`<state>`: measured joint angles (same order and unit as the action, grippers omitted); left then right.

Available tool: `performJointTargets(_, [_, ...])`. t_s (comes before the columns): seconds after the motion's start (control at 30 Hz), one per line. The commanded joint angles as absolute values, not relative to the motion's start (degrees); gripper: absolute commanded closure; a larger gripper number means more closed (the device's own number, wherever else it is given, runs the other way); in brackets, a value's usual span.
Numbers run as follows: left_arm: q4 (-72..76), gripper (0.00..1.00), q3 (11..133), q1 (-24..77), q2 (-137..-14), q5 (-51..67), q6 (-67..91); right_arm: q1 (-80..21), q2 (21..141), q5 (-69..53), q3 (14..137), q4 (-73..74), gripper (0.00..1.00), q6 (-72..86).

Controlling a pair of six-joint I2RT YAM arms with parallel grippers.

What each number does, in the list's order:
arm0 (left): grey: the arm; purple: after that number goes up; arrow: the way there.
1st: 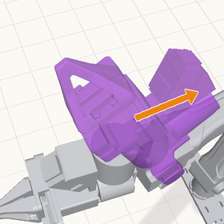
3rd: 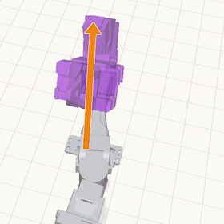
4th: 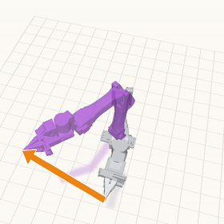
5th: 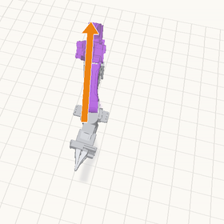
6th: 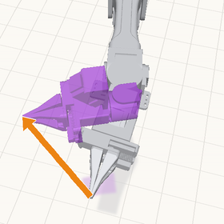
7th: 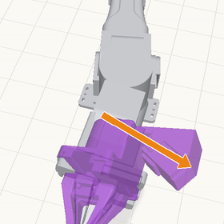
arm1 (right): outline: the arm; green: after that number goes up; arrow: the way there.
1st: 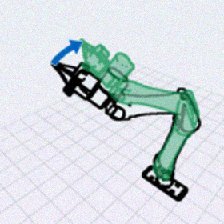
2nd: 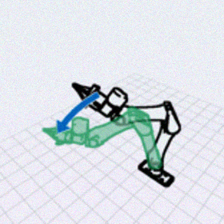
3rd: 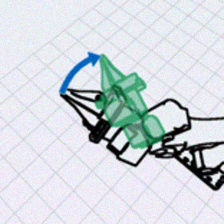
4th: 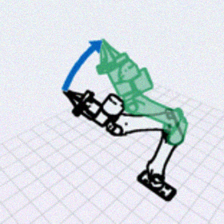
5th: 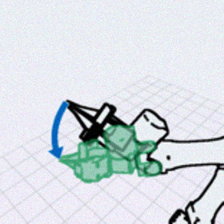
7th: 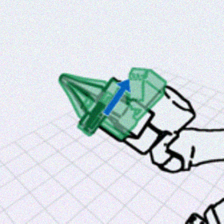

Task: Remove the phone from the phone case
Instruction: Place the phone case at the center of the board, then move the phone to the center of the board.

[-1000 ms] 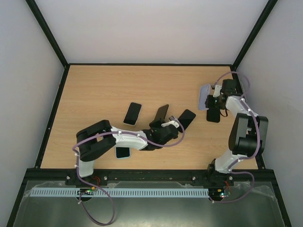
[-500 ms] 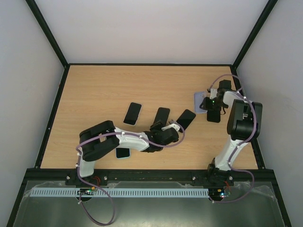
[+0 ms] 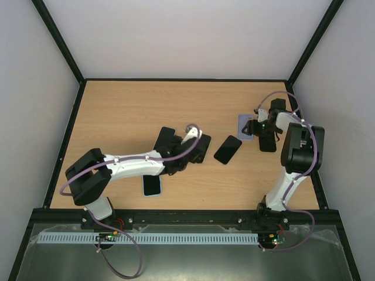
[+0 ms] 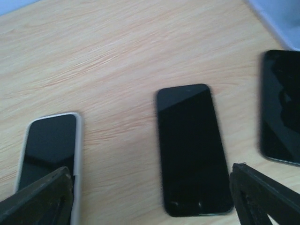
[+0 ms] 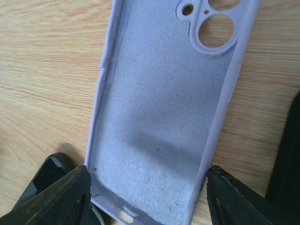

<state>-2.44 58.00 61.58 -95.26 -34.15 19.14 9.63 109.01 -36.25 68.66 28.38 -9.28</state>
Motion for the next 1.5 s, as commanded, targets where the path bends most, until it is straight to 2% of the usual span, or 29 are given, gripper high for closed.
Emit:
performJointTargets(0.0, [-16.89,0.04,62.11,54.48,-92.74,-31.84,30.29,9.39,101.82,-35.08,69.28,31.7,0.34,-8.21])
performJointTargets(0.03, [-19.13,0.01,62.49,52.45,-92.34,-30.15,31.14,9.4,100.09,-34.37,69.49,32.49,0.33,-7.99])
performJointTargets(0.2, [-22.11,0.0,64.48,41.31,-95.22,-18.77,31.09,9.32,91.43,-33.84,69.39,35.43,0.25,-7.53])
performJointTargets(0.43, [-30.54,0.0,76.68,33.68,-107.13,-6.0,24.09,8.22,79.31,-45.02,66.25,39.38,0.2,-7.44])
performJointTargets(0.63, [-38.15,0.0,83.73,31.67,-115.31,-7.37,20.49,7.73,72.43,-49.57,58.69,33.92,0.16,-4.15])
performJointTargets(0.8, [-38.66,0.0,81.93,31.14,-116.88,-9.41,19.8,7.65,72.29,-50.53,56.75,33.41,0.16,-4.65])
performJointTargets(0.97, [-36.83,0.0,78.46,30.95,-117.17,-5.49,19.12,7.65,73.73,-50.47,56.08,33.55,0.16,-5.16])
performJointTargets(1.1, [-36.43,0.06,77.99,30.85,-118.13,-1.85,17.74,7.6,74.73,-51.06,56.18,33.88,0.16,-5.32])
performJointTargets(1.3, [-34.54,0.24,76.66,33.03,-117.17,5.64,13.58,7.65,76.21,-52.61,57.13,35.19,0.16,-7.27])
performJointTargets(1.47, [-31.48,0.34,74.52,37.7,-113.71,4.99,11.6,7.63,76.97,-54.07,58.35,36.17,0.17,-9.16])
